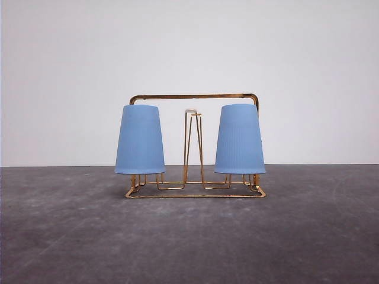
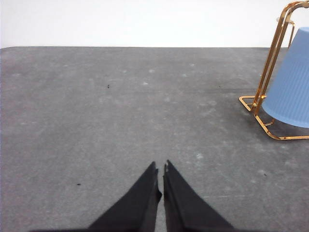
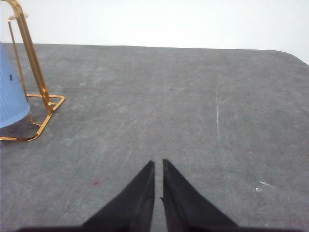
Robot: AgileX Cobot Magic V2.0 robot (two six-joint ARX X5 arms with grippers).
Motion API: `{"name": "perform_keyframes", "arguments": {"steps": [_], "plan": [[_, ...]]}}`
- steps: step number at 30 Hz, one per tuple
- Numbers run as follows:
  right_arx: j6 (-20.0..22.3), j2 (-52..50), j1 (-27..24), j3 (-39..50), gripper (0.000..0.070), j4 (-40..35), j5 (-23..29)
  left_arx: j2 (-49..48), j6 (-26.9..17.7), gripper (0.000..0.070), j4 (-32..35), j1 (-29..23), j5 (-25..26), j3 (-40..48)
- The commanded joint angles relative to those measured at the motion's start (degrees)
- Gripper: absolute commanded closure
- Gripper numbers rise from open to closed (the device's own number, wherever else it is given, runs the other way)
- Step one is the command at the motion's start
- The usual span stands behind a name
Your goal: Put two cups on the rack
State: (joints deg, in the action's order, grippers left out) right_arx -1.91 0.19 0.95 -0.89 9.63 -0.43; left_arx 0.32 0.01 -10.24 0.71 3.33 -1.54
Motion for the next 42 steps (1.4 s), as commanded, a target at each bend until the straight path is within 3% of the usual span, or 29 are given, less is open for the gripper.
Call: {"name": "perform_keyframes", "arguments": {"steps": [1, 42], "plan": [[0.17, 0.02, -0.11, 0.20, 0.0672, -0.63, 0.07, -0.04, -0.26, 0.0700, -0.07, 0.04, 0.09, 0.79], [0.17, 0.02, -0.11, 0.20, 0.0672, -0.63, 0.07, -0.04, -0.26, 0.0700, -0.07, 0.04, 0.09, 0.79]]}}
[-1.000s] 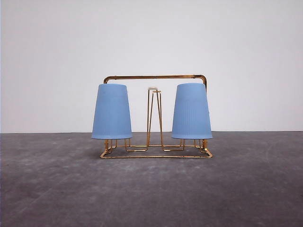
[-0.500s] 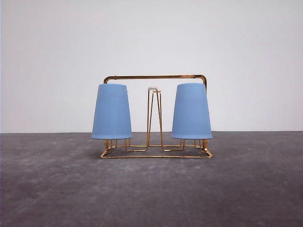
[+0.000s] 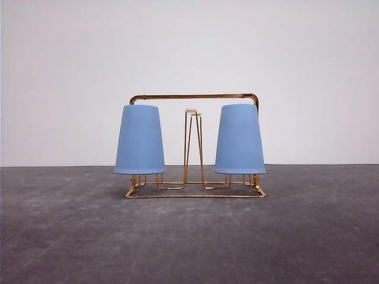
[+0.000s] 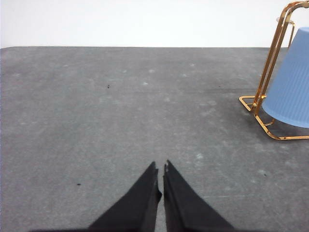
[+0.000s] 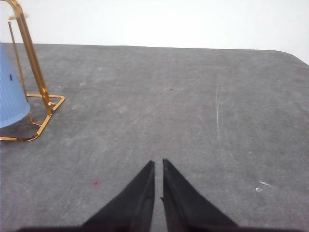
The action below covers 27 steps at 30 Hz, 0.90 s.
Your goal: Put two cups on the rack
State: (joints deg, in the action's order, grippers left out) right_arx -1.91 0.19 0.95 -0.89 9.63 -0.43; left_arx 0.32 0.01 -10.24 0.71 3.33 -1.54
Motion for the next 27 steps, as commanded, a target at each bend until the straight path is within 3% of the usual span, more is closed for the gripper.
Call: {"name": "perform_keyframes", "arguments": {"steps": [1, 27], "plan": [[0.17, 0.02, -0.11, 0.20, 0.0672, -0.63, 0.07, -0.04, -0.26, 0.0700, -0.07, 0.04, 0.09, 0.79], [0.17, 0.02, -0.11, 0.20, 0.0672, -0.63, 0.09, -0.04, -0.26, 0.0700, -0.07, 0.04, 0.09, 0.79]]}}
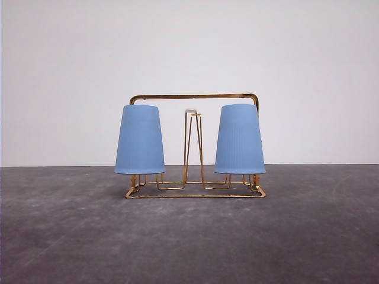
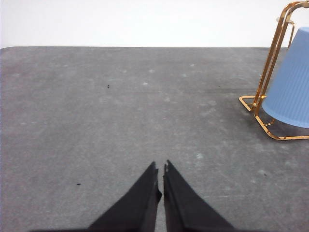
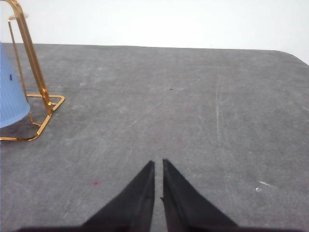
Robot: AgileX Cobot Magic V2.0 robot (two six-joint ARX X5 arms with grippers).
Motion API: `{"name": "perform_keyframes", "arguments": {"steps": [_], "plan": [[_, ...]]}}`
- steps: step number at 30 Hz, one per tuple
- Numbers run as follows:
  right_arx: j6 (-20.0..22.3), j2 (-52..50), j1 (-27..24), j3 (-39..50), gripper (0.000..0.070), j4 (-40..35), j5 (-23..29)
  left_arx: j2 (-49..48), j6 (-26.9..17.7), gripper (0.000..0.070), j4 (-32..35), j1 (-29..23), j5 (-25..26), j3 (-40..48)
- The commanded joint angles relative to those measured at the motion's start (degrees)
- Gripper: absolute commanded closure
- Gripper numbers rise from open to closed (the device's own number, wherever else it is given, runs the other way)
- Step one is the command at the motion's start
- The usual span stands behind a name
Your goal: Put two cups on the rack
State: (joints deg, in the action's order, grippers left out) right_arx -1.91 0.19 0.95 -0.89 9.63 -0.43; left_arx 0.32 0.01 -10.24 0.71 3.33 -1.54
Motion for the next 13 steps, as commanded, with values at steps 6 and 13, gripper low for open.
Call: {"name": "perform_keyframes", "arguments": {"steps": [6, 13], "plan": [[0.17, 0.02, -0.11, 0.20, 0.0672, -0.63, 0.07, -0.04, -0.28, 0.0700, -0.07, 0.04, 0.09, 0.79], [0.17, 0.02, -0.11, 0.20, 0.0672, -0.63, 0.07, -0.04, -0.26, 0.0700, -0.07, 0.04, 0.09, 0.79]]}}
